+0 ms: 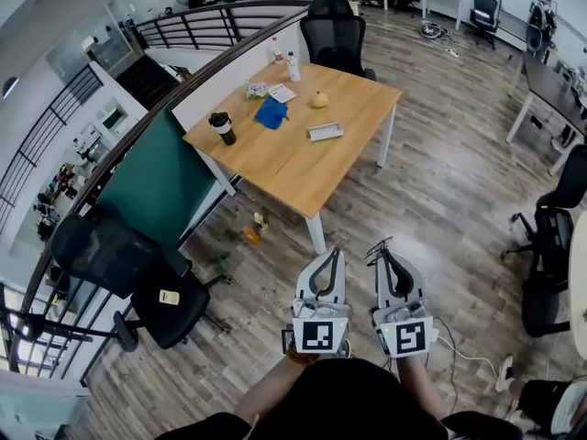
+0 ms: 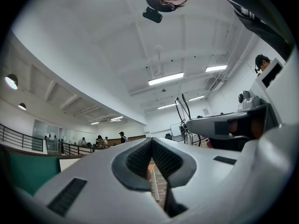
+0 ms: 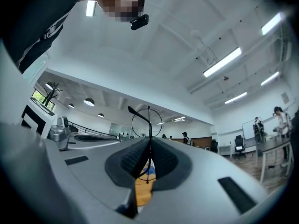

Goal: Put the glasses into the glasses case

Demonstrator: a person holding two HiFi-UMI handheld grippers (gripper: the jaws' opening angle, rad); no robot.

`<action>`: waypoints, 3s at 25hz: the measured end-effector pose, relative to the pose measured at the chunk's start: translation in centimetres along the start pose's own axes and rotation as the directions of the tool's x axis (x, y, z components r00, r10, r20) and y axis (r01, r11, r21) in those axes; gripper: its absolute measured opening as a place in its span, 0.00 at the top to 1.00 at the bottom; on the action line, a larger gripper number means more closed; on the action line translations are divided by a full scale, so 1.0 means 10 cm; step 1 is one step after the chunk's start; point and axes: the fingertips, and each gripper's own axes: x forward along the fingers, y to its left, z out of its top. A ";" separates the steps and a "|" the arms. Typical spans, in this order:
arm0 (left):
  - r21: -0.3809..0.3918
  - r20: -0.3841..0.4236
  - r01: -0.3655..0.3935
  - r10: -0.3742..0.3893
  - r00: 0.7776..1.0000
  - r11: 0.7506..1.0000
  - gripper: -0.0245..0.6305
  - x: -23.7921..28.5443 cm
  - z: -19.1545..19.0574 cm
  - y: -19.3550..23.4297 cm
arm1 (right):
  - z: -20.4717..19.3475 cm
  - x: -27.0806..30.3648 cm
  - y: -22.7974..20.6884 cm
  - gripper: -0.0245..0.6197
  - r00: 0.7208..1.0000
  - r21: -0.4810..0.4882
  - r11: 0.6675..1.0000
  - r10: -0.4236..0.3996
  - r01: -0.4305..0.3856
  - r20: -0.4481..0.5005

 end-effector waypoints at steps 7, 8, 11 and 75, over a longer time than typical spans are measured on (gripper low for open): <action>-0.025 0.023 0.019 -0.018 1.000 1.000 0.93 0.61 -0.17 0.06 | -0.12 0.40 -0.44 0.94 1.000 -0.021 0.999 -0.029 0.028 -0.008; -0.037 0.028 0.015 -0.014 1.000 0.999 0.93 0.70 -0.18 0.08 | -0.12 0.48 -0.50 0.94 0.999 -0.027 0.999 -0.030 0.030 -0.010; -0.072 0.032 0.001 0.001 1.000 0.997 0.93 0.97 -0.25 0.18 | -0.10 0.73 -0.67 0.94 0.999 -0.039 0.998 -0.039 0.039 0.002; 0.036 -0.073 -0.257 0.259 0.963 0.966 0.93 5.30 -1.39 0.35 | -1.22 3.87 -4.25 0.94 0.988 0.024 0.988 0.154 -0.154 0.004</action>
